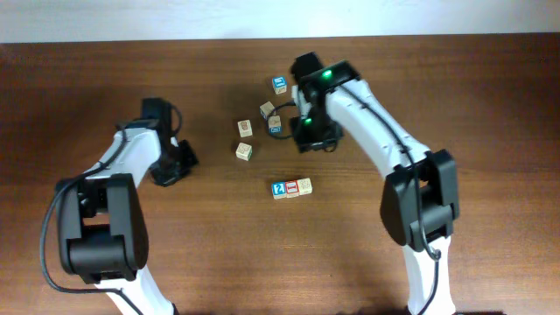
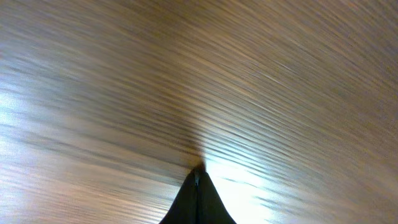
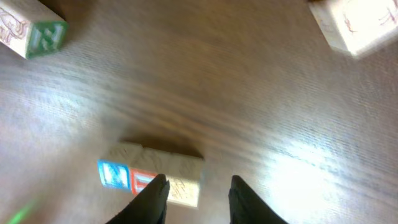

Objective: Rotate 3 blocks

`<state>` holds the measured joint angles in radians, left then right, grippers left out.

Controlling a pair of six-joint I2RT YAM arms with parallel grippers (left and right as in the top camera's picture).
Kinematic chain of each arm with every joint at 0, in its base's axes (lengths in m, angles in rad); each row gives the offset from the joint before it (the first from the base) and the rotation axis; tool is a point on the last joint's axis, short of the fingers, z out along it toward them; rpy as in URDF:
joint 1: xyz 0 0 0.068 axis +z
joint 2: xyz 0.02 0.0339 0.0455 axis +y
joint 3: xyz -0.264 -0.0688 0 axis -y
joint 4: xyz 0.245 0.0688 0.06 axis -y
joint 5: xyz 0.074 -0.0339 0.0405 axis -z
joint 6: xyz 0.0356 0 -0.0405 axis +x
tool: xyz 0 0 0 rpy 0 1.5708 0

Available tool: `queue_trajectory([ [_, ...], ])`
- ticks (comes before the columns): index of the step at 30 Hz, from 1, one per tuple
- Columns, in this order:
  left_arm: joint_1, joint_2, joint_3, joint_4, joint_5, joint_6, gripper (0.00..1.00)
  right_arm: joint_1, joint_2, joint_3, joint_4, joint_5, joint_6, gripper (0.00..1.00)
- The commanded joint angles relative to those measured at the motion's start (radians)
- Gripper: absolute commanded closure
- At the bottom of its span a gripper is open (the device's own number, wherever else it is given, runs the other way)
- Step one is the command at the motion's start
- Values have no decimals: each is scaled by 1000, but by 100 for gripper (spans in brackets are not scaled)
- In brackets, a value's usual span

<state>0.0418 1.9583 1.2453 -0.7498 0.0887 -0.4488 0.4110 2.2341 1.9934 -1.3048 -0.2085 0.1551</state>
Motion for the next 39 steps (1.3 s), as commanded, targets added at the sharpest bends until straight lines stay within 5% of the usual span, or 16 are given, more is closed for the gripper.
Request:
queue_trajectory([
  [1, -138, 8, -6, -6, 141, 39, 100, -93, -8, -41, -72, -149, -101, 79],
  [4, -243, 8, -6, 16, 140, 39, 100, -111, -8, -174, -27, -147, -107, 95],
  [9, -261, 8, -6, 12, 132, 39, 100, -66, -8, -393, 187, -228, -95, 95],
  [13, -262, 8, -6, 12, 124, 39, 100, -39, -8, -398, 204, -249, -86, 96],
  [25, -262, 8, -6, 12, 87, 39, 100, 54, -8, -398, 243, -251, 250, 96],
  [28, -262, 8, -6, 8, 91, 58, 100, 31, -8, -398, 236, -222, 216, 96],
  [32, -262, 7, -6, 6, 144, 80, 100, -168, -100, -389, 158, -367, -91, 95],
  [37, -264, -218, -5, -15, 143, 85, 100, -189, -441, -458, 174, -305, -114, 95],
  [39, -264, -221, -10, -22, 185, 84, 100, -189, -502, -666, 383, -324, -60, 95],
])
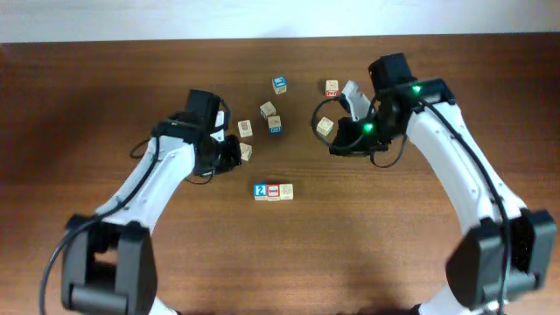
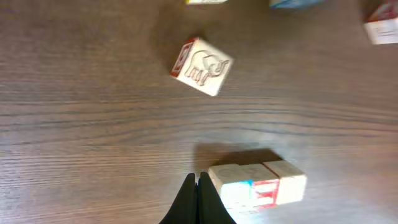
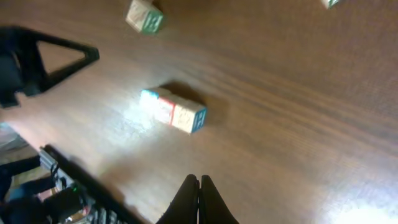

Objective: Rotate 3 blocks

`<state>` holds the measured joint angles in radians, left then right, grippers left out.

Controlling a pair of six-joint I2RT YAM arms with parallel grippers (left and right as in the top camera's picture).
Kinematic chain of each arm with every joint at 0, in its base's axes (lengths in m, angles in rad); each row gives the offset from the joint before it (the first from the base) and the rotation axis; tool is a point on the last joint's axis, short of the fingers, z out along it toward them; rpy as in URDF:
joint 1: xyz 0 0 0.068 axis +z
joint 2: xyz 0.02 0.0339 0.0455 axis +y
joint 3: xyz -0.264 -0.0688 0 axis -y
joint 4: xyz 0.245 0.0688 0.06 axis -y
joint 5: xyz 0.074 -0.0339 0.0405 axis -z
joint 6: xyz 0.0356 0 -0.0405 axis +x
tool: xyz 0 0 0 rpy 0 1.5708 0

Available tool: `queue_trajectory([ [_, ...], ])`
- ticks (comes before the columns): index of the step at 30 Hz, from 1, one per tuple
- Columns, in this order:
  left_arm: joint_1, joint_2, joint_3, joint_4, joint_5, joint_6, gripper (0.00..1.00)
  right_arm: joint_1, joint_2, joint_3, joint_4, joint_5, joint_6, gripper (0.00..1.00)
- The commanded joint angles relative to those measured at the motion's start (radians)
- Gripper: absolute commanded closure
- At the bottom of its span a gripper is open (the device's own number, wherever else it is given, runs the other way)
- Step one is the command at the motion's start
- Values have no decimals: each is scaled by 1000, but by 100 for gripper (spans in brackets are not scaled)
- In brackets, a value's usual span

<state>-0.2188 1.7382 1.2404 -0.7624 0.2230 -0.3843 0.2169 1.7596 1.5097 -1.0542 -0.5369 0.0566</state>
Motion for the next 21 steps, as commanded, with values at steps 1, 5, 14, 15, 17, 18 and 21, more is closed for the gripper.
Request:
queue_trajectory([
  [1, -3, 0, -14, -9, 70, 18, 100, 6, -33, -258, 226, -35, 50, 95],
  [5, -4, 0, -121, 50, 92, -87, 100, 11, 11, -383, 447, -40, 106, 96],
  [14, -4, 1, -243, 213, 193, 43, 100, 109, 157, -388, 558, -31, 147, 95],
  [15, -4, 1, -243, 213, 206, 72, 100, 108, 157, -389, 558, -28, 146, 96],
  [17, -4, 1, -243, 212, 209, 87, 100, 109, 157, -395, 558, -28, 147, 96],
  [18, -4, 1, -243, 210, 211, 87, 100, 109, 157, -399, 557, -28, 148, 95],
  [21, -13, 1, -243, 208, 207, 58, 100, 109, 158, -401, 546, -16, 192, 95],
])
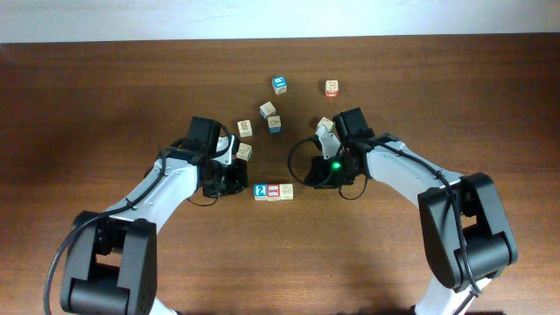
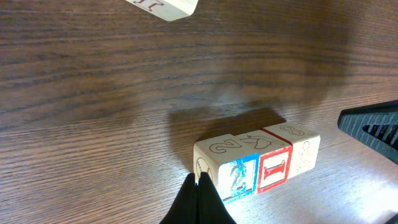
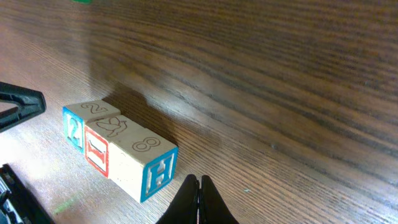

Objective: Rotate 3 blocks

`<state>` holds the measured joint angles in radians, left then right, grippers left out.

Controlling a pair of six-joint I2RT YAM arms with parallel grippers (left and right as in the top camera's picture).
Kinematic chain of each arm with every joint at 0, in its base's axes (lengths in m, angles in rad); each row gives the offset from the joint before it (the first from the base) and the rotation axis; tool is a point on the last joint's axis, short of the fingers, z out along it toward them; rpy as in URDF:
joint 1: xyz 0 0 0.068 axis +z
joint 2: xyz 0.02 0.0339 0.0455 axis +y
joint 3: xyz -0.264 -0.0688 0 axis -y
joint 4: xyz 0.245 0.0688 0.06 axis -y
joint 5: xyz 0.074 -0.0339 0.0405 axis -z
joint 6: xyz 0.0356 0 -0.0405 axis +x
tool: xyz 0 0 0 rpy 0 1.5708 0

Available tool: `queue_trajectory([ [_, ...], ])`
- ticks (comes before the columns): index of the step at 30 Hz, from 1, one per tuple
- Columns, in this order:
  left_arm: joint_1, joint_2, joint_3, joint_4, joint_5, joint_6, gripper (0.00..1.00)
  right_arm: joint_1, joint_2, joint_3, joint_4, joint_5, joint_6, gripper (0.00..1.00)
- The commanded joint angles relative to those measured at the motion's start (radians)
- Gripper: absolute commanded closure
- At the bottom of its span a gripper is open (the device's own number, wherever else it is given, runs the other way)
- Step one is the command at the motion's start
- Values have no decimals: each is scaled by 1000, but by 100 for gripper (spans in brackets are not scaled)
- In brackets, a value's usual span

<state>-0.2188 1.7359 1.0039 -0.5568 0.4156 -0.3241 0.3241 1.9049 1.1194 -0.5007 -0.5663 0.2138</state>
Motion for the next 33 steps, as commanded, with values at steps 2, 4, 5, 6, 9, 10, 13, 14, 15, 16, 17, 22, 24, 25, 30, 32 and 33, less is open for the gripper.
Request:
queue_trajectory([
  [2, -28, 3, -6, 11, -1, -59, 100, 4, 13, -15, -11, 40, 62, 95],
  [4, -48, 3, -6, 15, -13, -84, 100, 4, 13, -15, -11, 40, 62, 96],
  [5, -54, 3, -6, 15, -18, -84, 100, 4, 13, -15, -11, 41, 62, 95],
  [6, -56, 3, -6, 15, -47, -91, 100, 4, 13, -15, -11, 43, 61, 96],
  [9, -56, 3, -6, 15, -87, -91, 100, 4, 13, -15, -15, 44, 61, 95],
  [10, -56, 3, -6, 14, -98, -91, 100, 4, 13, -15, -15, 44, 61, 95],
  [13, -73, 3, -6, 14, -117, -92, 100, 4, 13, -15, -15, 44, 61, 96],
  [14, -87, 3, -6, 14, -129, -92, 100, 4, 13, -15, -16, 47, 61, 95],
  [15, -96, 3, -6, 14, -129, -95, 100, 4, 13, -15, -16, 47, 61, 95],
  [16, -98, 3, -6, 14, -129, -95, 100, 4, 13, -15, -15, 47, 61, 95],
  [17, -98, 3, -6, 14, -136, -98, 100, 4, 13, -15, -16, 47, 61, 95],
  [22, -98, 3, -6, -2, -173, -110, 100, 4, 13, -15, -16, 48, 61, 95],
  [24, -105, 3, -6, -5, -173, -110, 100, 4, 13, -15, -17, 48, 61, 95],
  [25, -113, 3, -6, -5, -173, -110, 100, 4, 13, -15, -18, 48, 61, 95],
  [30, -127, 3, -6, -5, -173, -110, 100, 4, 13, -15, -18, 48, 61, 95],
  [32, -127, 3, -6, -5, -173, -110, 100, 4, 13, -15, -26, 47, 62, 95],
  [33, -127, 3, -6, -5, -173, -110, 100, 4, 13, -15, -35, 46, 66, 95],
])
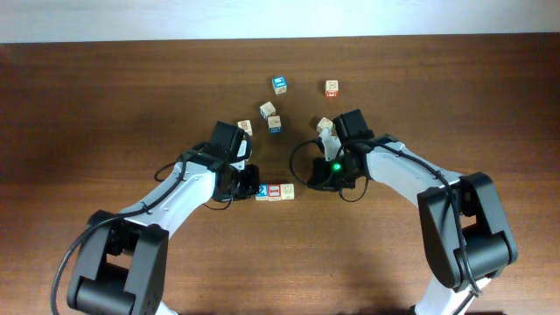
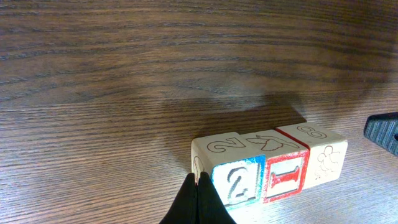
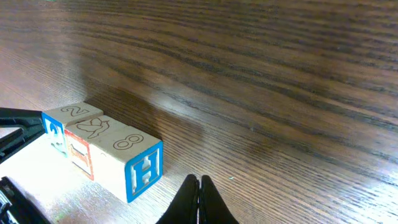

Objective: Rotate 3 blocks

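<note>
Three blocks lie in one row (image 1: 275, 191) on the table: a blue "2" block (image 2: 233, 180), a red "I" block (image 2: 285, 174) and a plain block (image 2: 326, 158) whose end face shows a blue "H" (image 3: 142, 169). My left gripper (image 2: 198, 182) is shut, its tip against the left end of the "2" block. On the other side, my right gripper (image 3: 199, 185) is also shut and sits low on the table, just right of the "H" end and a little apart from it. Nothing is held by either.
Several loose blocks lie behind the row: a blue one (image 1: 279, 84), a red one (image 1: 332, 87), two near the middle (image 1: 267, 109) and one beside the right arm (image 1: 325, 125). The table's far edge (image 1: 262, 39) meets a white wall.
My left gripper has moved right, from a short way left of the row to its left end. The right gripper has hardly moved. The row lies about where it was.
At first my right gripper was open over the row and the left one was shut far to the left. Then the right gripper was shut and back to the right, with the left arm nearer. Now both shut grippers flank the row.
</note>
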`<state>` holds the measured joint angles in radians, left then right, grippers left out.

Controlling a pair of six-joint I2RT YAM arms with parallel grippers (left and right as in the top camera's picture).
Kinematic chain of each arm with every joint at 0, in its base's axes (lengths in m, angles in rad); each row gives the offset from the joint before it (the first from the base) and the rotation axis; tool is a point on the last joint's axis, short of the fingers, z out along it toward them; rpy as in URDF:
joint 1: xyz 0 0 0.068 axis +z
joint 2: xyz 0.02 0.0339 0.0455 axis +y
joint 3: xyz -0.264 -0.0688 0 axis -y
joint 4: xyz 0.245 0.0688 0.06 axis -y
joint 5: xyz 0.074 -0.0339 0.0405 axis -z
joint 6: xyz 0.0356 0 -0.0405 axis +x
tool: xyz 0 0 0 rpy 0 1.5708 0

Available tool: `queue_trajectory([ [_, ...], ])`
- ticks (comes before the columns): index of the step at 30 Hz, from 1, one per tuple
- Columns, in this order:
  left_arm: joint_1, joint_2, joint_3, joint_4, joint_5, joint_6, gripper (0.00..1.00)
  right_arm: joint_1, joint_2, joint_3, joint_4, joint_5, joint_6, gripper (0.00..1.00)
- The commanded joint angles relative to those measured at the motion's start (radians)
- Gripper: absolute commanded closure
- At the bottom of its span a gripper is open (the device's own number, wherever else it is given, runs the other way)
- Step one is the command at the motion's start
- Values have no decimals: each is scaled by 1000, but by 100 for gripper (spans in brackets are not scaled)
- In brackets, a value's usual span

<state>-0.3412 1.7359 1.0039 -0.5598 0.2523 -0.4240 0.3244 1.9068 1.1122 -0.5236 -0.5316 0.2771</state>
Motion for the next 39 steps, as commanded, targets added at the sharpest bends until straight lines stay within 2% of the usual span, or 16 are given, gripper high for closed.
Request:
queue_trajectory([
  [1, -5, 3, -6, -2, -10, -10, 100, 4, 11, -8, -24, 7, 13, 96],
  [16, -5, 3, -6, -5, -14, -25, 100, 23, 11, -17, -18, -6, 13, 96],
  [22, -5, 3, -6, -10, -14, -25, 100, 23, 11, -26, -18, -18, 66, 95],
  [32, -5, 3, -6, -10, -13, -25, 100, 22, 11, -89, 97, -143, 70, 96],
  [39, -5, 3, -6, -10, -13, -25, 100, 22, 11, -89, 113, -176, 42, 95],
])
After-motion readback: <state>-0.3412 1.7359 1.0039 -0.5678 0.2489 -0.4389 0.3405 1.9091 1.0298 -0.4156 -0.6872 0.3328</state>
